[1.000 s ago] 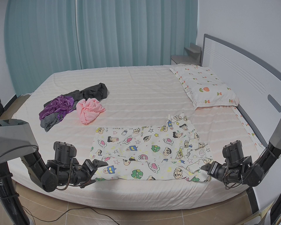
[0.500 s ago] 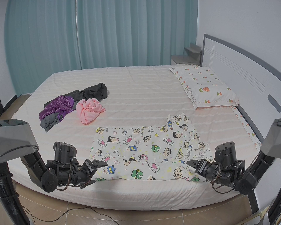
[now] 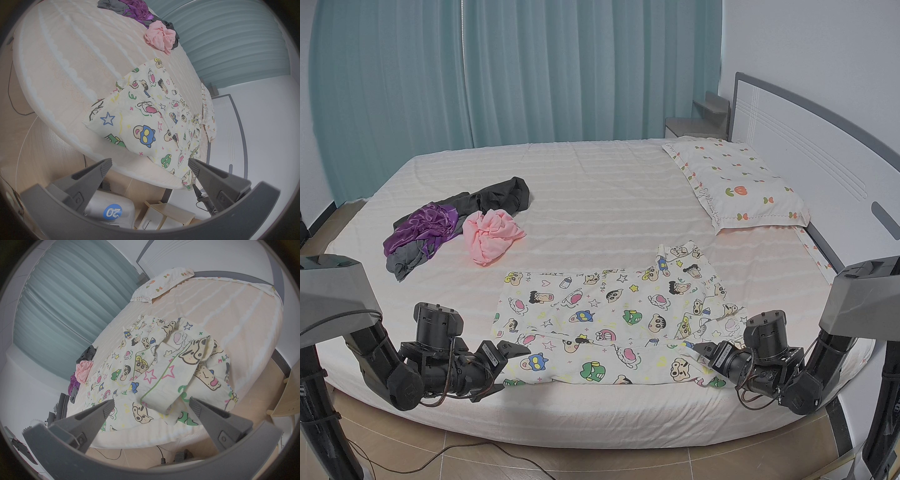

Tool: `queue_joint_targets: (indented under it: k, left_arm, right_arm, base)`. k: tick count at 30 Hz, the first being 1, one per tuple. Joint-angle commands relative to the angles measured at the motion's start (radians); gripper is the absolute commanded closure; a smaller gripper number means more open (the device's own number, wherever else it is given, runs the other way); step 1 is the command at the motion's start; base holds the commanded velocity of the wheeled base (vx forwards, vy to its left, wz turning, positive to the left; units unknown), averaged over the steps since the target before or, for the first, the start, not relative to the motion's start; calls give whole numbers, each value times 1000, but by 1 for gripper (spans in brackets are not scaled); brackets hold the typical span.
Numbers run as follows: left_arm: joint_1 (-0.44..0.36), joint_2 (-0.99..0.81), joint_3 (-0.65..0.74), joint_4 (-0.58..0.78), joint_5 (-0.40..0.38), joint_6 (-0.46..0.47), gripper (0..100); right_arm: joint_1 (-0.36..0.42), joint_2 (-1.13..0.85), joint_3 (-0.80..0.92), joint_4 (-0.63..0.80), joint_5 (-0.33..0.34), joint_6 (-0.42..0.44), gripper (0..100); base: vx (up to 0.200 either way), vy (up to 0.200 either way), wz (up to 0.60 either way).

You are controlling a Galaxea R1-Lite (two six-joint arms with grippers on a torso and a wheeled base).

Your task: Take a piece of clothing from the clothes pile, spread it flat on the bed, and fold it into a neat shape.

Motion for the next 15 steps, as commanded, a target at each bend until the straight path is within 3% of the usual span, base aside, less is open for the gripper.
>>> queue_joint_targets:
  k: [1, 3, 4, 15]
  left_arm:
    - [0, 2, 0, 0, 0, 0, 0]
    - [-2, 2, 0, 0, 0, 0, 0]
    - [-2, 2, 0, 0, 0, 0, 0]
    - [-2, 2, 0, 0, 0, 0, 0]
  right_arm:
    - [0, 35, -23, -3, 0, 0, 0]
    - [0, 39, -35, -3, 0, 0, 0]
    - [-2, 39, -40, -3, -2, 0, 100]
    - [15, -18, -5, -1, -13, 0, 100]
  base:
    - [0, 0, 0]
    - [0, 0, 0]
    - [0, 0, 0]
    - [0, 0, 0]
